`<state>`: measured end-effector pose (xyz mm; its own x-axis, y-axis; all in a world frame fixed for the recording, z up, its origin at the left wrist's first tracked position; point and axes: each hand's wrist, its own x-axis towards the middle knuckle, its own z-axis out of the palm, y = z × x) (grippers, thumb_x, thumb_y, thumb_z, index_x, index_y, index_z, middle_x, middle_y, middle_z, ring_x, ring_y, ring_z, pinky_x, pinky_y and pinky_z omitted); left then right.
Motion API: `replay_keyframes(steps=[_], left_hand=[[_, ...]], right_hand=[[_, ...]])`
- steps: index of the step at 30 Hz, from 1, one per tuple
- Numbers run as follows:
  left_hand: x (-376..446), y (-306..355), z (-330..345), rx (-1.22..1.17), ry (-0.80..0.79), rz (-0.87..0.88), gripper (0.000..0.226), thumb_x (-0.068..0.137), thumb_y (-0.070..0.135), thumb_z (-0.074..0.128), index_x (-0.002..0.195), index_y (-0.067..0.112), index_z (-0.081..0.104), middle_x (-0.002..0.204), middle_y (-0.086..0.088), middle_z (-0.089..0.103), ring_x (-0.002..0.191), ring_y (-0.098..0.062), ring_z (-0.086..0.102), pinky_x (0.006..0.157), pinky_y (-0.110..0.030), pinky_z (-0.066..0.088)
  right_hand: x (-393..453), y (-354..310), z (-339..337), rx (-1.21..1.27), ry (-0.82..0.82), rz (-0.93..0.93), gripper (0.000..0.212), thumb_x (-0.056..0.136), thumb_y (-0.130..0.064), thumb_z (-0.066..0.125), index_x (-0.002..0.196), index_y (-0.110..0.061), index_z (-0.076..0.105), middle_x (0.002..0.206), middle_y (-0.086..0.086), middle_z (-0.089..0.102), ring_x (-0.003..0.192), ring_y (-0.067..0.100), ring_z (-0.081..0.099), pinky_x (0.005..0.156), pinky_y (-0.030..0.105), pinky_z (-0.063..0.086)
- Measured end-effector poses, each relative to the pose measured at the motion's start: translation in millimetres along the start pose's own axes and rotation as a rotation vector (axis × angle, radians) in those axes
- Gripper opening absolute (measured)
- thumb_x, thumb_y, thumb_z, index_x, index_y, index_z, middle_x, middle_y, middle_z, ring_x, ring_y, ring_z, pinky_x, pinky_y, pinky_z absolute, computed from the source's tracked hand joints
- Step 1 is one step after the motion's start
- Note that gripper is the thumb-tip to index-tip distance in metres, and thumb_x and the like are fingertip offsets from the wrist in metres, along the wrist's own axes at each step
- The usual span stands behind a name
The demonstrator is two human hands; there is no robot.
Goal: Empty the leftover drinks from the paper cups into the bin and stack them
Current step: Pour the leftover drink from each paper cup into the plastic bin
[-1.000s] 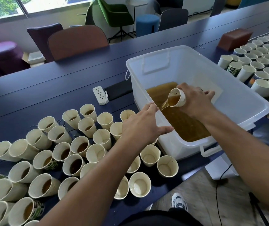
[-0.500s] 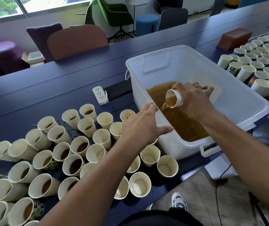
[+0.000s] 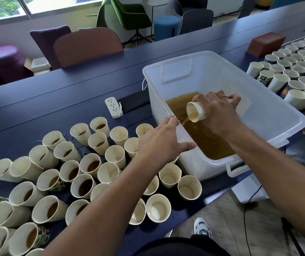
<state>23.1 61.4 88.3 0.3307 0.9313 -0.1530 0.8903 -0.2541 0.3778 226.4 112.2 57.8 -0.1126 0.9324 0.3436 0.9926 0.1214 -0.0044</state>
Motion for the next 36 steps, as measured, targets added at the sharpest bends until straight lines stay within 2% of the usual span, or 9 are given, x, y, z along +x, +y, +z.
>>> replay_keyframes(steps=[5, 10, 14, 20, 24, 28, 33, 36], left_hand=[[-0.5, 0.9, -1.1, -0.006, -0.006, 0.001, 0.08, 0.083, 0.075, 0.06, 0.147, 0.033, 0.036, 0.155, 0.02, 0.036, 0.125, -0.019, 0.056, 0.071, -0.034, 0.04], [0.1, 1.3, -1.0, -0.003, -0.003, 0.002, 0.082, 0.082, 0.076, 0.06, 0.148, 0.033, 0.035, 0.156, 0.02, 0.035, 0.125, -0.019, 0.056, 0.07, -0.034, 0.039], [0.4, 0.6, -0.3, -0.004, -0.001, 0.005, 0.082, 0.082, 0.076, 0.06, 0.148, 0.033, 0.036, 0.156, 0.019, 0.036, 0.124, -0.019, 0.057, 0.07, -0.034, 0.04], [-0.2, 0.1, -1.3, -0.007, -0.004, 0.006, 0.081, 0.083, 0.075, 0.06, 0.147, 0.033, 0.036, 0.156, 0.019, 0.035, 0.124, -0.019, 0.057, 0.07, -0.034, 0.04], [-1.2, 0.6, -1.6, -0.018, -0.011, 0.003, 0.081, 0.083, 0.074, 0.06, 0.148, 0.033, 0.035, 0.157, 0.02, 0.034, 0.125, -0.019, 0.056, 0.069, -0.034, 0.038], [-0.8, 0.6, -0.8, -0.022, -0.009, 0.005, 0.083, 0.083, 0.074, 0.061, 0.149, 0.033, 0.034, 0.158, 0.019, 0.033, 0.126, -0.02, 0.056, 0.07, -0.034, 0.04], [-2.6, 1.2, -1.5, -0.028, -0.013, -0.002, 0.081, 0.084, 0.074, 0.06, 0.148, 0.033, 0.034, 0.156, 0.02, 0.034, 0.125, -0.018, 0.056, 0.071, -0.034, 0.038], [-2.7, 1.4, -1.8, -0.027, -0.014, -0.002, 0.081, 0.083, 0.074, 0.06, 0.148, 0.033, 0.034, 0.156, 0.02, 0.034, 0.125, -0.019, 0.055, 0.071, -0.035, 0.038]], right_hand=[[0.4, -0.4, -0.8, 0.016, 0.05, 0.013, 0.061, 0.075, -0.022, 0.083, 0.127, -0.024, 0.051, 0.126, 0.011, 0.059, 0.123, 0.037, 0.049, 0.096, 0.056, 0.027], [0.1, 0.2, 0.9, 0.01, 0.015, -0.002, 0.059, 0.077, -0.021, 0.081, 0.127, -0.026, 0.05, 0.128, 0.01, 0.059, 0.124, 0.035, 0.046, 0.096, 0.054, 0.026], [1.4, 1.6, 0.3, 0.01, 0.072, 0.022, 0.064, 0.074, -0.02, 0.083, 0.128, -0.025, 0.049, 0.128, 0.012, 0.058, 0.126, 0.037, 0.044, 0.096, 0.055, 0.026], [-0.8, 2.2, 4.4, -0.06, -0.06, 0.014, 0.064, 0.075, -0.017, 0.082, 0.127, -0.029, 0.047, 0.128, 0.007, 0.059, 0.123, 0.033, 0.045, 0.095, 0.052, 0.028], [0.8, 3.4, 2.7, -0.06, 0.02, 0.052, 0.063, 0.075, -0.018, 0.081, 0.127, -0.027, 0.047, 0.125, 0.01, 0.059, 0.121, 0.036, 0.047, 0.094, 0.054, 0.028], [0.1, 2.8, 5.4, -0.071, -0.043, 0.032, 0.064, 0.076, -0.019, 0.082, 0.127, -0.029, 0.045, 0.127, 0.009, 0.059, 0.121, 0.035, 0.047, 0.095, 0.054, 0.028], [1.2, 3.6, 3.8, -0.063, 0.027, 0.049, 0.063, 0.076, -0.019, 0.081, 0.127, -0.026, 0.045, 0.124, 0.012, 0.058, 0.12, 0.036, 0.047, 0.094, 0.055, 0.029], [-1.0, 2.4, 4.1, -0.099, -0.081, 0.04, 0.06, 0.078, -0.021, 0.078, 0.126, -0.029, 0.043, 0.124, 0.008, 0.058, 0.12, 0.034, 0.047, 0.093, 0.052, 0.031]])
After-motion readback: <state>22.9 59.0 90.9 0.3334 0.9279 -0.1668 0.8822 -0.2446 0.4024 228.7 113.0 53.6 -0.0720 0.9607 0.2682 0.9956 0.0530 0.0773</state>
